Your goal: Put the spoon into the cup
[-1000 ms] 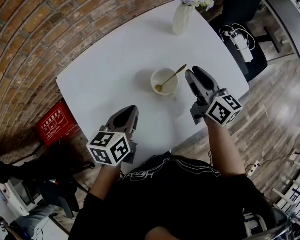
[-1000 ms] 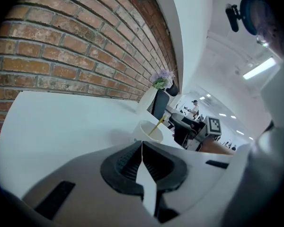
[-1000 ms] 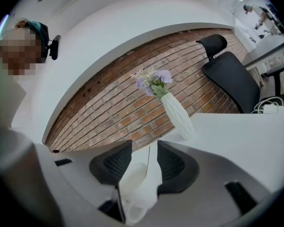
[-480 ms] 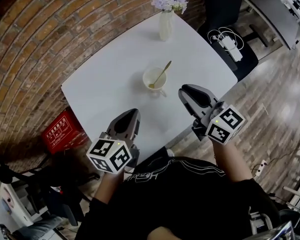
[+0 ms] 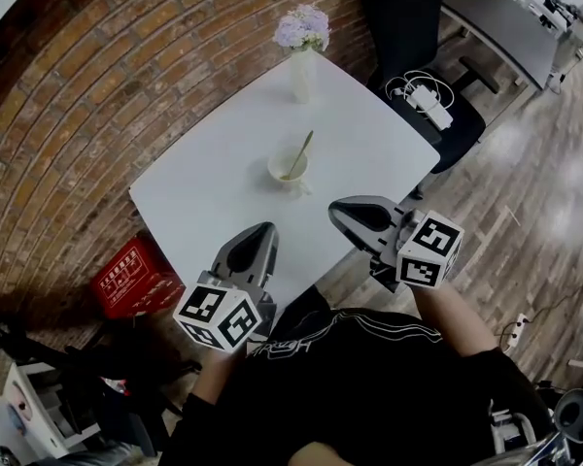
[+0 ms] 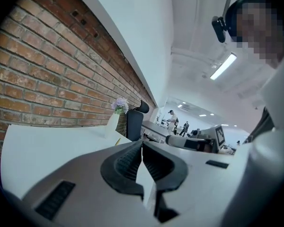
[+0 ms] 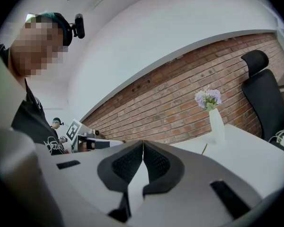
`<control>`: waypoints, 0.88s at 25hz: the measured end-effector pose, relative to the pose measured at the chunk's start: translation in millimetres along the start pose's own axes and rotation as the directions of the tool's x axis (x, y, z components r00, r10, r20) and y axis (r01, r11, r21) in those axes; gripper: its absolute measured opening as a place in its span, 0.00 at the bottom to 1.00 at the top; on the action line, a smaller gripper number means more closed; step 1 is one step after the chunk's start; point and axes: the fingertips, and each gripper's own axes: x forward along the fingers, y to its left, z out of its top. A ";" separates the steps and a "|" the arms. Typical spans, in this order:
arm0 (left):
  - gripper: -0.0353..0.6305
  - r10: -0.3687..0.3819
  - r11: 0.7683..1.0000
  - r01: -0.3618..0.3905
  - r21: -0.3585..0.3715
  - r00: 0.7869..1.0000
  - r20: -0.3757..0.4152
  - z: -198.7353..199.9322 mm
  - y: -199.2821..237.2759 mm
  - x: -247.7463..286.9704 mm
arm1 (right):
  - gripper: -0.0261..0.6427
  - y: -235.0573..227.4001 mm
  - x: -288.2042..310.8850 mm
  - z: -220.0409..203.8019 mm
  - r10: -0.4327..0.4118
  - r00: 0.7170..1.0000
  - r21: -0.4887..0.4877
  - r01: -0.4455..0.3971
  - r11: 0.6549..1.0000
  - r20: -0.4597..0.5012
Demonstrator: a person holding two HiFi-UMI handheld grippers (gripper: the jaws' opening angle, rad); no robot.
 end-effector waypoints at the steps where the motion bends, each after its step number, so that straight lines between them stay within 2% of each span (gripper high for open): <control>1: 0.06 -0.001 1.000 0.001 0.003 1.000 0.004 0.8 -3.7 -1.9 | 0.04 3.7 -1.7 -1.3 0.004 1.000 0.000 -0.004 1.000 -0.010; 8: 0.06 -0.014 1.000 0.013 0.026 1.000 0.023 6.2 -21.5 -3.2 | 0.03 12.0 -12.6 0.3 -0.006 1.000 -0.006 0.006 1.000 -0.005; 22: 0.06 -0.018 1.000 0.018 0.026 1.000 0.007 3.9 -24.6 7.4 | 0.03 -1.4 -21.5 0.6 -0.029 1.000 0.031 0.029 0.999 0.009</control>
